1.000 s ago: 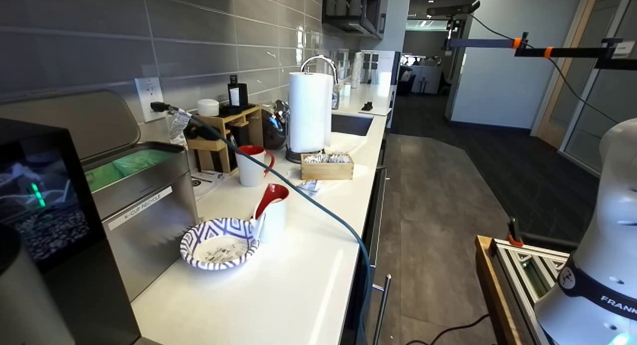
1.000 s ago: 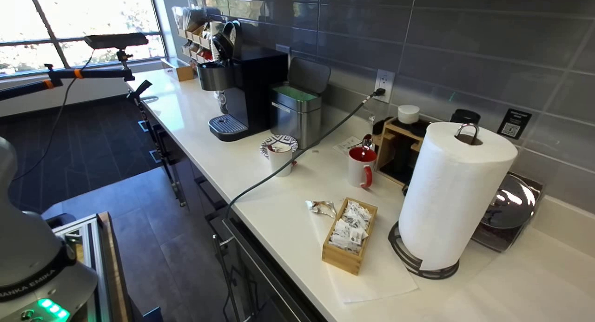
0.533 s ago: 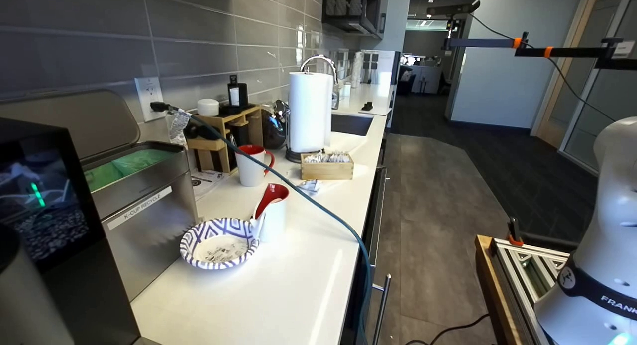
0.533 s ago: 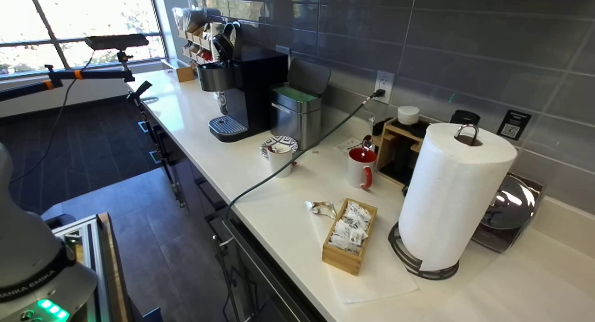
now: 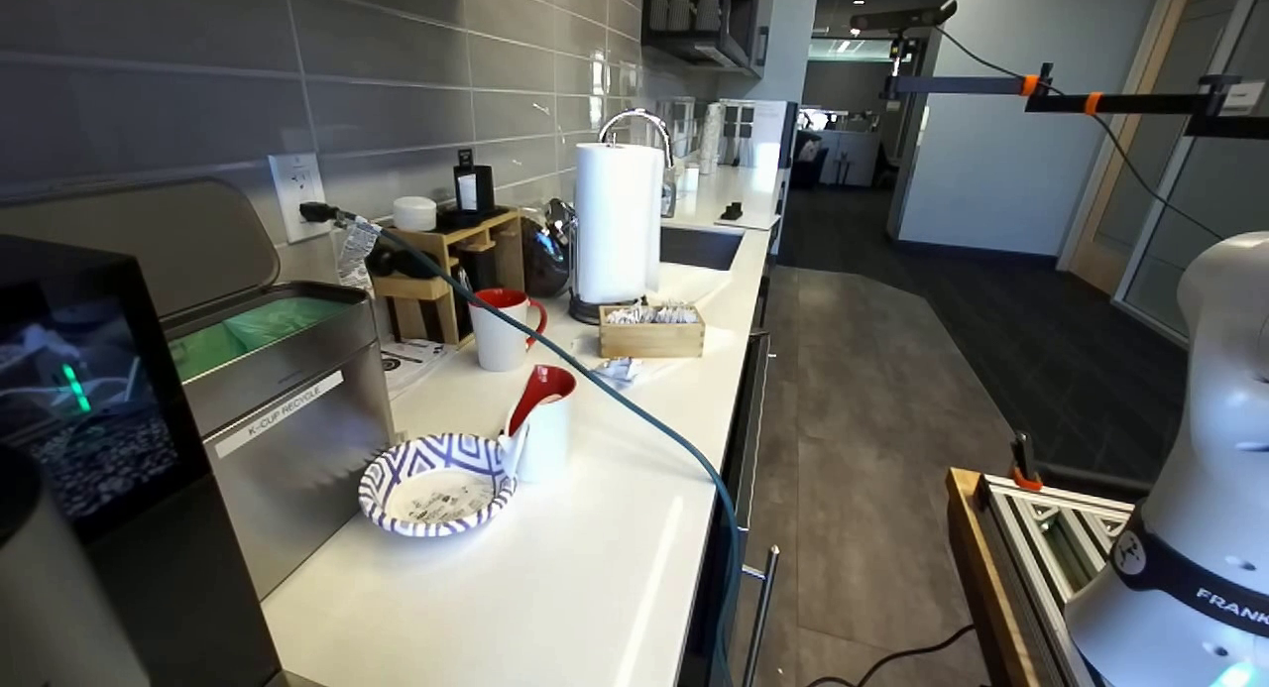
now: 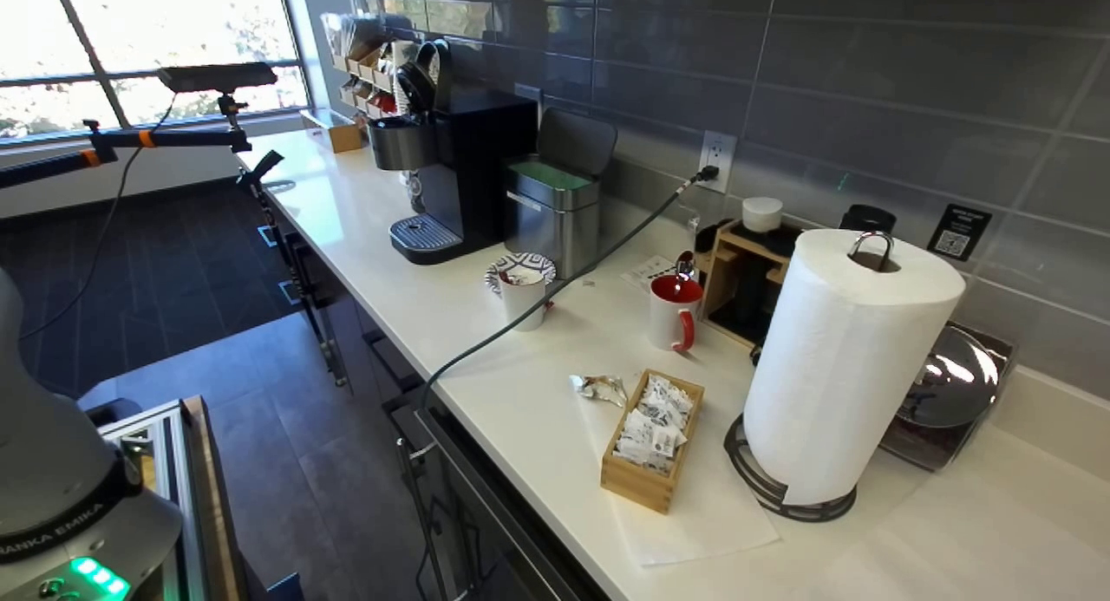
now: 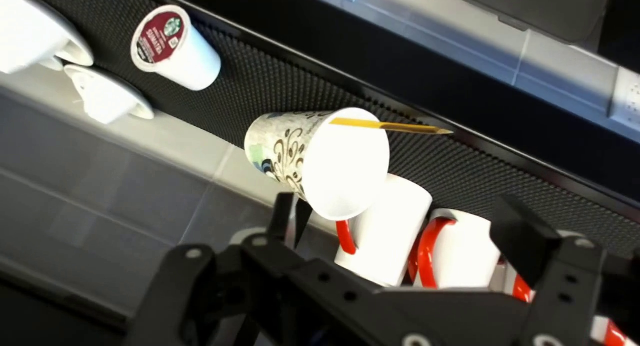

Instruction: Pick up the cup from the top cabinet and put it on the kitchen unit base top

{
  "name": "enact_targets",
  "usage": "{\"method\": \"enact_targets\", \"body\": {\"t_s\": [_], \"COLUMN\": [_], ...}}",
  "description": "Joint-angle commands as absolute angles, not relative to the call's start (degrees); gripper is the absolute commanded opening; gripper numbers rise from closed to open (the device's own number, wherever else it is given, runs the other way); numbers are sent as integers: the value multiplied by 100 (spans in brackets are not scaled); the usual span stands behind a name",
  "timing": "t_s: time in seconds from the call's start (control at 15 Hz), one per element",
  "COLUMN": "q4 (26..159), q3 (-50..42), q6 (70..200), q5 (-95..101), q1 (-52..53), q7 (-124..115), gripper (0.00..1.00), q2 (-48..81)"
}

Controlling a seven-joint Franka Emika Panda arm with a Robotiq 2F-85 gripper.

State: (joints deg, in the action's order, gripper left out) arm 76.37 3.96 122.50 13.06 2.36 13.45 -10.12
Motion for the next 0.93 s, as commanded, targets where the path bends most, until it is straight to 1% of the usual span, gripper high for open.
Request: {"method": "enact_targets", "body": {"t_s": [0.0,0.13,0.2,0.4,0.47,0.87], "q4": [6614,6313,6882,6796,6867,6750], "q3": [468,449,400,395,402,406], "q6": [11886,11798,12129,12127,12312,12351], "q5": [1924,2267,1962,1991,2306,3169], "q1": [171,183,197,199,179,197], "q7": [1365,1215,1321,1311,1122,-182], "gripper": [100,100,100,100,100,100], "q2": [-260,-11,-352,-258,-226,267]}}
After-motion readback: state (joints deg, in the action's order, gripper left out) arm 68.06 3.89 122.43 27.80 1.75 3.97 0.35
